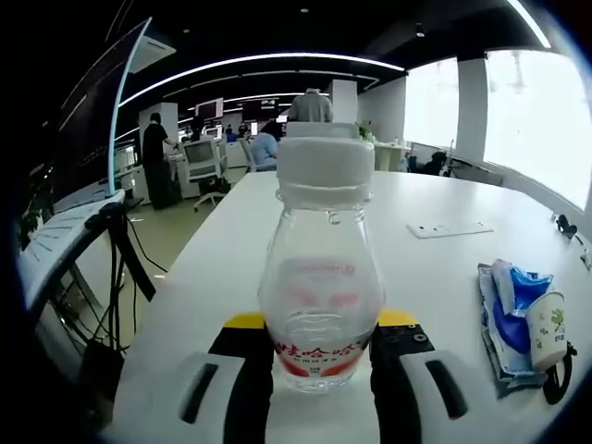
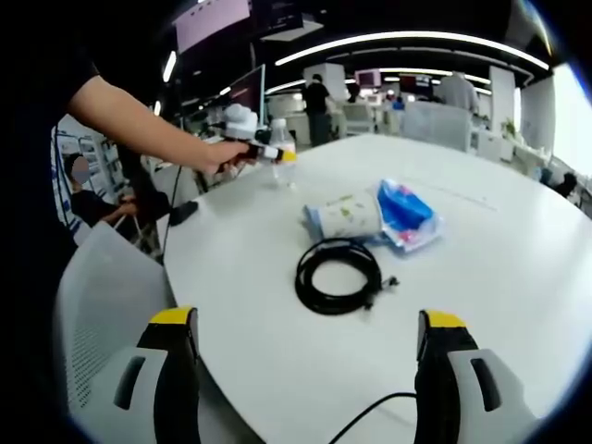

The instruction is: Arrange the tabletop items into an orderly group along one side of the table until the central work area is clear of visible clutter.

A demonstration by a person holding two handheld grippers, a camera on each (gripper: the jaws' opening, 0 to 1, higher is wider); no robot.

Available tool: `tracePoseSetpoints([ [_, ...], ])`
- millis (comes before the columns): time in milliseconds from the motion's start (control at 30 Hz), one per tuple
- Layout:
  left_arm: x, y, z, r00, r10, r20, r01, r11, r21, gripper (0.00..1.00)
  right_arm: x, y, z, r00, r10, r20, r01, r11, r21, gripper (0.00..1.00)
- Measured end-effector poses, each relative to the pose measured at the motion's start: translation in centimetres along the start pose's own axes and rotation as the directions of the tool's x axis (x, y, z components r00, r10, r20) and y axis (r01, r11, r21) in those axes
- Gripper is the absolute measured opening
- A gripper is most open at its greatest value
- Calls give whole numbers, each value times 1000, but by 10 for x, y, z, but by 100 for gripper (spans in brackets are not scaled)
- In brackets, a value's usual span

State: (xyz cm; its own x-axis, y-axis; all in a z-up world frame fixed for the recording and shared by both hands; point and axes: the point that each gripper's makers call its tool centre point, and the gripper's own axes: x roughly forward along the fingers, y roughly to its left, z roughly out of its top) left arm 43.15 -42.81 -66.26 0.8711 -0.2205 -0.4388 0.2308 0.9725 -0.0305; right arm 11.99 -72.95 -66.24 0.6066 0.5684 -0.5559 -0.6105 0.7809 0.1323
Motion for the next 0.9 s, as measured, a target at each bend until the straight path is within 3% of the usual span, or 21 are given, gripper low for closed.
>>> tracePoseSetpoints([
  [500,10,3,6,1000,-6,20,6,1000,-12,40,6,-3,2,1000,-5,-4,5,1000,10,96],
  [900,15,3,6,1000,-24,4,24,1000,6,41,4,-5,7,1000,-12,8,11,1000,15,96],
])
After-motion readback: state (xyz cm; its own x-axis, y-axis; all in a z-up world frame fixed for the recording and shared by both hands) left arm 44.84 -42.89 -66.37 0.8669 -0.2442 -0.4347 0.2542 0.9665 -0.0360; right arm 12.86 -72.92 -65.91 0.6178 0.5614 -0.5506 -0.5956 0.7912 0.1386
